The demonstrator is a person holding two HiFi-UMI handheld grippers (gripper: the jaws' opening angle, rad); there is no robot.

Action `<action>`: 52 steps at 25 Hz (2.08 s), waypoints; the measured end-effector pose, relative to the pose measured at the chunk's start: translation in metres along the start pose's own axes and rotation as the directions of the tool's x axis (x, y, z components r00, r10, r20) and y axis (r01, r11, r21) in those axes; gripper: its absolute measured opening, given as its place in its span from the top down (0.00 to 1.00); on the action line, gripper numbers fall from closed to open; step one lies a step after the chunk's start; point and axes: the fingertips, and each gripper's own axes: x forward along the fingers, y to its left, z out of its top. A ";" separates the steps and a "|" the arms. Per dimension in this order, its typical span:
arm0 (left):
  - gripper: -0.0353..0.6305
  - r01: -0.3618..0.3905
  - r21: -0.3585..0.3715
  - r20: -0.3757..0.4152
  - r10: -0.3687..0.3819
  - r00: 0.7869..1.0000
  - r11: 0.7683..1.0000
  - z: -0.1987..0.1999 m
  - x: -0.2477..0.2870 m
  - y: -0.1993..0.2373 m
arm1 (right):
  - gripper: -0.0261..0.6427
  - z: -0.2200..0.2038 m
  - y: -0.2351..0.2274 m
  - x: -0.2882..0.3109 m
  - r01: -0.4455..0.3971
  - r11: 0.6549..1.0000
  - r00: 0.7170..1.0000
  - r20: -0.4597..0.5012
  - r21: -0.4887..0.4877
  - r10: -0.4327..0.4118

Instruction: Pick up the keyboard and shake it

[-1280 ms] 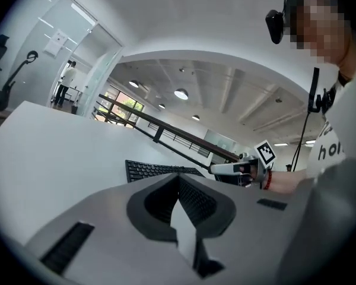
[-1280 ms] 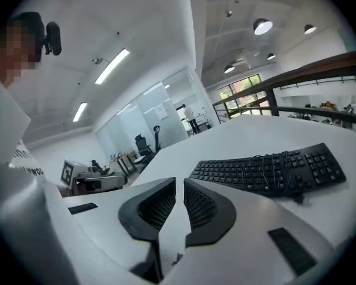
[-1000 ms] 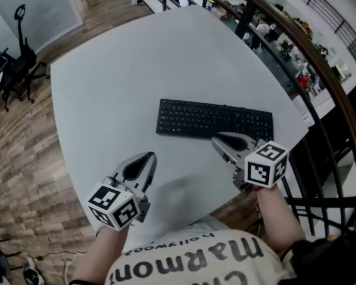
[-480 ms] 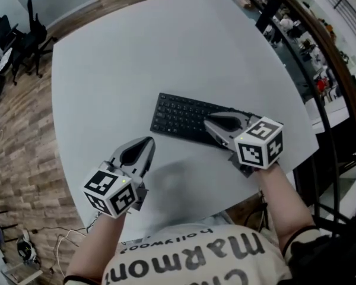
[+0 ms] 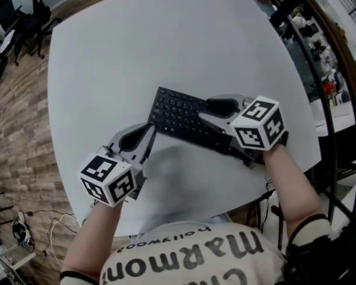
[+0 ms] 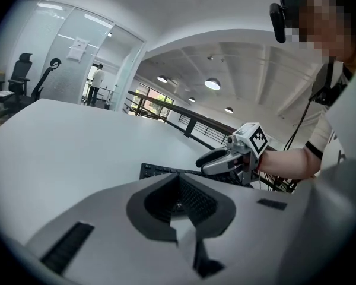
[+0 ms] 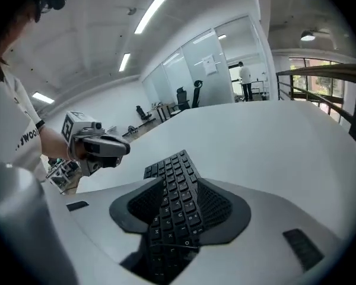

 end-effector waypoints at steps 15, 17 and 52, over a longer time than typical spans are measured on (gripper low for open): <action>0.71 -0.023 -0.096 -0.093 0.014 0.996 0.995 -0.031 0.013 0.022 | 0.56 -0.038 -0.017 0.037 -0.245 0.970 0.861 -0.461 -0.010 0.213; 0.70 -0.022 -0.099 -0.099 0.012 0.995 0.995 -0.033 0.012 0.023 | 0.56 -0.042 -0.014 0.040 -0.293 0.956 0.825 -0.500 0.016 0.261; 0.38 0.380 0.020 -0.276 -0.360 0.891 0.925 -0.030 0.061 0.019 | 0.66 0.006 0.022 0.012 -0.056 0.770 0.930 -0.313 -0.636 -0.191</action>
